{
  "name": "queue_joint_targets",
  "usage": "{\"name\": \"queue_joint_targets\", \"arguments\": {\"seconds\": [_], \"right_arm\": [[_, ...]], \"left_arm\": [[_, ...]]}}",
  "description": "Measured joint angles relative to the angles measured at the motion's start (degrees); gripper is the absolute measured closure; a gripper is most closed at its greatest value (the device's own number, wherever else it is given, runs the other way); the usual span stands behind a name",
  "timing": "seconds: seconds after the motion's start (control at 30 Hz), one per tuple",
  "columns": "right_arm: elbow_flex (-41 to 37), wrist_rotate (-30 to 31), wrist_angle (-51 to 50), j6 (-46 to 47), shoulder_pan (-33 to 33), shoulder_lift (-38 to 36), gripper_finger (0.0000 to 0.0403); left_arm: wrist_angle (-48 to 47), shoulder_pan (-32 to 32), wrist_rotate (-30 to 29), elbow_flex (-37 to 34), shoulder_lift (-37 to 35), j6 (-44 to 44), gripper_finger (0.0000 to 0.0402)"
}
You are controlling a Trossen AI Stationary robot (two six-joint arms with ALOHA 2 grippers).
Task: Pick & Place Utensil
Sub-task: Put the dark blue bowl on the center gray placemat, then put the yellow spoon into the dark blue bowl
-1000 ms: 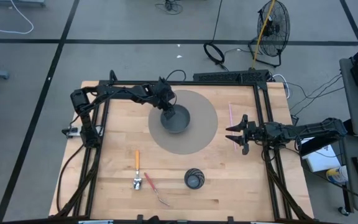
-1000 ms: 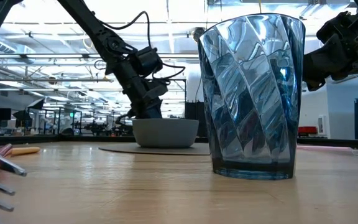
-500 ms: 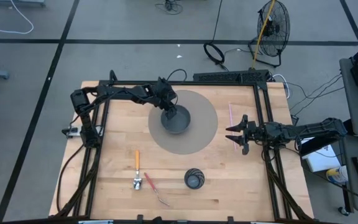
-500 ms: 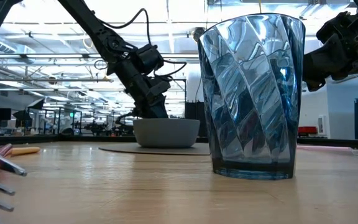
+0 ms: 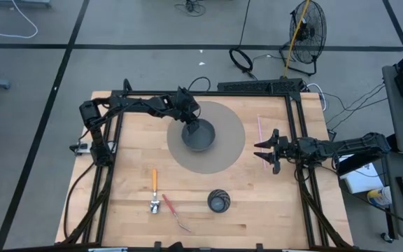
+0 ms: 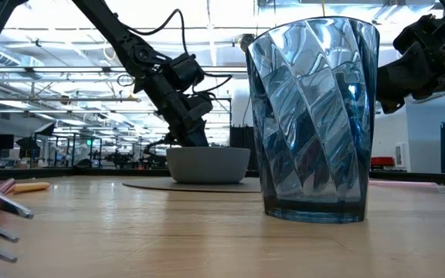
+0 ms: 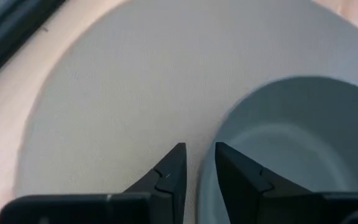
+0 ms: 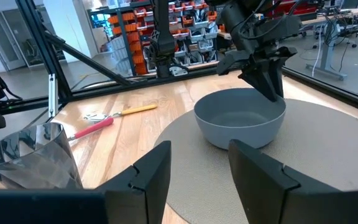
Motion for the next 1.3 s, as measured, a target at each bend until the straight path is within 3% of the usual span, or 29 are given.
{"name": "queue_joint_targets", "arguments": {"seconds": [0.27, 0.4, 0.67, 0.87, 1.07, 1.17, 1.3], "right_arm": [[0.00, -0.01, 0.00, -0.02, -0.01, 0.01, 0.0248], [0.00, 0.00, 0.02, -0.24, -0.01, 0.02, 0.0248], [0.00, -0.02, 0.46, -0.05, 0.00, 0.02, 0.0248], [0.00, 0.00, 0.46, -0.33, 0.00, 0.02, 0.0248], [-0.02, 0.00, 0.45, -1.42, 0.00, 0.02, 0.0248], [0.00, 0.00, 0.46, -1.51, 0.00, 0.02, 0.0248], [-0.02, -0.02, 0.47, -1.51, 0.00, 0.02, 0.0248]], "left_arm": [[1.62, 0.01, -0.11, -0.01, -0.33, 1.16, 0.0266], [-0.12, -0.01, -0.11, -0.09, -4.10, 2.00, 0.0238], [-9.92, -2.79, -0.11, -0.04, -19.43, 2.70, 0.0218], [-23.62, -9.54, -0.54, 0.00, -32.82, 1.59, 0.0218], [-36.19, -20.94, -12.60, 0.00, -40.65, -8.87, 0.0218], [-40.93, -26.91, -18.60, 0.00, -41.73, -16.39, 0.0218], [-45.54, -33.82, -22.26, -0.03, -41.41, -25.32, 0.0218]]}}
